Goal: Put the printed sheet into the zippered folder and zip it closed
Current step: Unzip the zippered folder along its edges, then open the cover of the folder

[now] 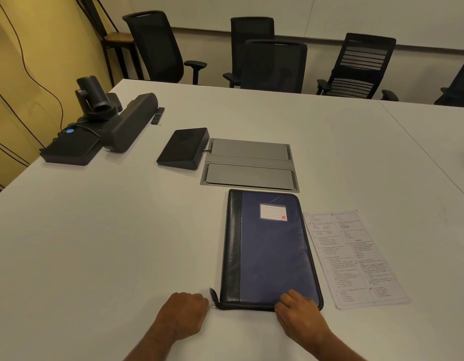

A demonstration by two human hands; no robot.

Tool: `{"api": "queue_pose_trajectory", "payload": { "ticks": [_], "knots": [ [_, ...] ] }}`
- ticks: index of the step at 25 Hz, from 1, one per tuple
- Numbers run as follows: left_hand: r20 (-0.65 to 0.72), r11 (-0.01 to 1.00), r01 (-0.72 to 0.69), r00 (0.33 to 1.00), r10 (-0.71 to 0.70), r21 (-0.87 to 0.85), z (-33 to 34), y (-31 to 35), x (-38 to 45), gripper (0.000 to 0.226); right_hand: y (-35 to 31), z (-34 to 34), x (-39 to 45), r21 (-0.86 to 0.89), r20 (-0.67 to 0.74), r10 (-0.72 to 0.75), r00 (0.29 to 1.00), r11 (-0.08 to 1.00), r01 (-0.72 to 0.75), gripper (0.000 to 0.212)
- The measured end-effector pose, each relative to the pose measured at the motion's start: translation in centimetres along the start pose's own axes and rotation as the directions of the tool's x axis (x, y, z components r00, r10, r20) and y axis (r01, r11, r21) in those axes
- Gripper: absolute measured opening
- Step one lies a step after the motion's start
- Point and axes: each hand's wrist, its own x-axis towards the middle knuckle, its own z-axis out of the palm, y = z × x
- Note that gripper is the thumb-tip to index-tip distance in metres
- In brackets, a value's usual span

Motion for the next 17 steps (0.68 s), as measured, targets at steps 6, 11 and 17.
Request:
{"api": "queue_pose_trajectory", "payload": {
  "ticks": [6,11,17],
  "knots": [
    [0.071,0.962,0.136,0.990,-0.122,-0.239,-0.7,-0.6,0.2,0.025,0.0,0.0,-0.2,0.007,0.021,0.070,0.997,0.998,-0.070,0.032],
    [-0.043,0.802,0.298,0.927,-0.372,-0.517,-3.3,2.3,3.7,0.016,2.6,-0.7,-1.1,0.290,-0.018,0.532,0.847,0.813,-0.504,0.033],
    [0.252,0.579,0.547,0.821,-0.513,-0.604,-3.9,6.8,8.1,0.081,3.7,-3.5,0.8,0.597,0.350,0.842,0.410,0.136,-0.790,0.050]
  ]
}}
